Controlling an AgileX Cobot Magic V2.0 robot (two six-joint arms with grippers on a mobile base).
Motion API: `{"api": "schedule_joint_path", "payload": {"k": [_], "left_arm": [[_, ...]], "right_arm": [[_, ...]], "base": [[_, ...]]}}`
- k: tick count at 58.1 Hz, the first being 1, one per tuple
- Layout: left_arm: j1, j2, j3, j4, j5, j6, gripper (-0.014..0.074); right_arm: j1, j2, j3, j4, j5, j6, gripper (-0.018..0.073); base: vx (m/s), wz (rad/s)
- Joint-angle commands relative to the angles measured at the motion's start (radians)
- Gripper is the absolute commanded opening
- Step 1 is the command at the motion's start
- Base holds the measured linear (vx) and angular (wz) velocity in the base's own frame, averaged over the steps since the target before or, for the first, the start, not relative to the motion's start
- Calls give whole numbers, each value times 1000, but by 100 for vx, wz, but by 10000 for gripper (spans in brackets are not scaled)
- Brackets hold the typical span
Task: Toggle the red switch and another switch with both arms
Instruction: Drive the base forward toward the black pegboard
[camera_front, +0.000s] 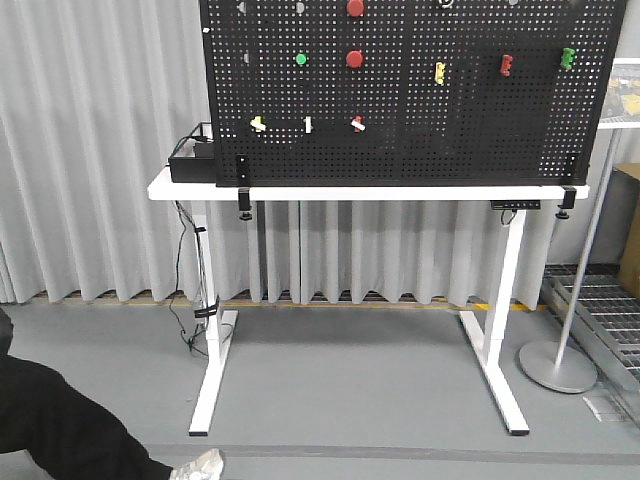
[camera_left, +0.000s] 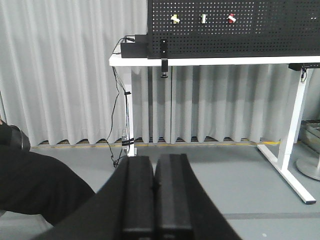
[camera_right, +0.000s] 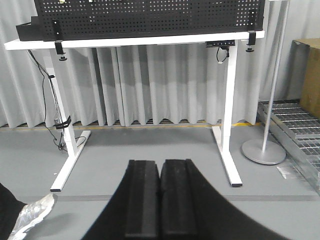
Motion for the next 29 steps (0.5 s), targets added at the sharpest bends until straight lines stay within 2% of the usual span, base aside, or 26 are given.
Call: {"api": "schedule_joint_path", "payload": {"k": [1, 29], "left_arm": [[0, -17, 19, -7, -83, -6, 2], [0, -17, 19, -7, -83, -6, 2]], "right_arm": [[-5, -7, 5, -2, -82, -5, -6], [-5, -7, 5, -2, -82, -5, -6]], "base": [[0, 0], [0, 0]]}}
